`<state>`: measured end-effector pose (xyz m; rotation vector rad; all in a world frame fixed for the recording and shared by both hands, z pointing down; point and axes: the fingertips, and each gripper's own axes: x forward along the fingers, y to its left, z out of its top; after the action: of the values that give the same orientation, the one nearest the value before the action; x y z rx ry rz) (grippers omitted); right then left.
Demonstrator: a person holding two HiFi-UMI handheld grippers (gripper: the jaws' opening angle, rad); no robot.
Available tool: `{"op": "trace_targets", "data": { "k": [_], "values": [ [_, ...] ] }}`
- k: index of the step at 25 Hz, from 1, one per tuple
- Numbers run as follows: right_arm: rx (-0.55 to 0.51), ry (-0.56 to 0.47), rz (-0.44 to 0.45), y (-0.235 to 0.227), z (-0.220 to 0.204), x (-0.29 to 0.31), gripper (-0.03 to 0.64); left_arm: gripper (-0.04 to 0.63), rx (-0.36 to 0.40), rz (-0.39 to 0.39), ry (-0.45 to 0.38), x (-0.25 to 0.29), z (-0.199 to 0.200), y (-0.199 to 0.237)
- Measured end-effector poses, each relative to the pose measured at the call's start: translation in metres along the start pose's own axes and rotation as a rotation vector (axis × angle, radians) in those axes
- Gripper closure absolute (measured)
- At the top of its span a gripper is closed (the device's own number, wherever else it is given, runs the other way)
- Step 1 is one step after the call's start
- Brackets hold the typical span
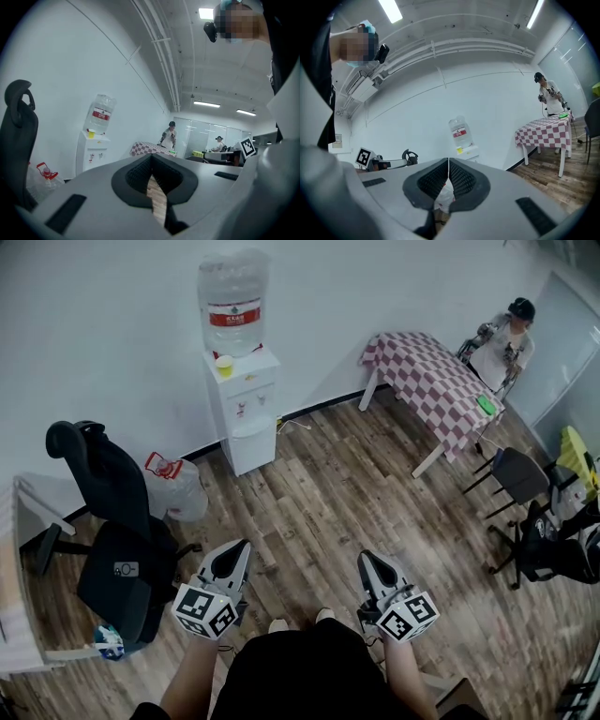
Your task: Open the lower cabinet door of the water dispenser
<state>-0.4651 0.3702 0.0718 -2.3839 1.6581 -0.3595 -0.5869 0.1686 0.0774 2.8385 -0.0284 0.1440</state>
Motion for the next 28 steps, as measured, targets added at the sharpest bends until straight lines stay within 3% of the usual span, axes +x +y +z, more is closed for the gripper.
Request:
{"op": "trace_targets", "data": {
  "k": [6, 14, 28],
  "values": [
    [0.014, 0.015, -0.022, -0.002, -0.010, -0.007, 0.592, 0.581, -0.031, -0.012, 0.005, 0.000, -0.011, 0.000],
    [0.024, 0.017, -0.002, -0.033, -0.005, 0.013, 0.592, 0.581, -0.010, 0.010, 0.016, 0.033, -0.009, 0.003],
    [0.058, 0.015, 0.085, -0.158, 0.046, 0.068, 0.592, 0.581, 0.023, 0.038, 0.021, 0.183, 0.021, -0.016]
  ]
}}
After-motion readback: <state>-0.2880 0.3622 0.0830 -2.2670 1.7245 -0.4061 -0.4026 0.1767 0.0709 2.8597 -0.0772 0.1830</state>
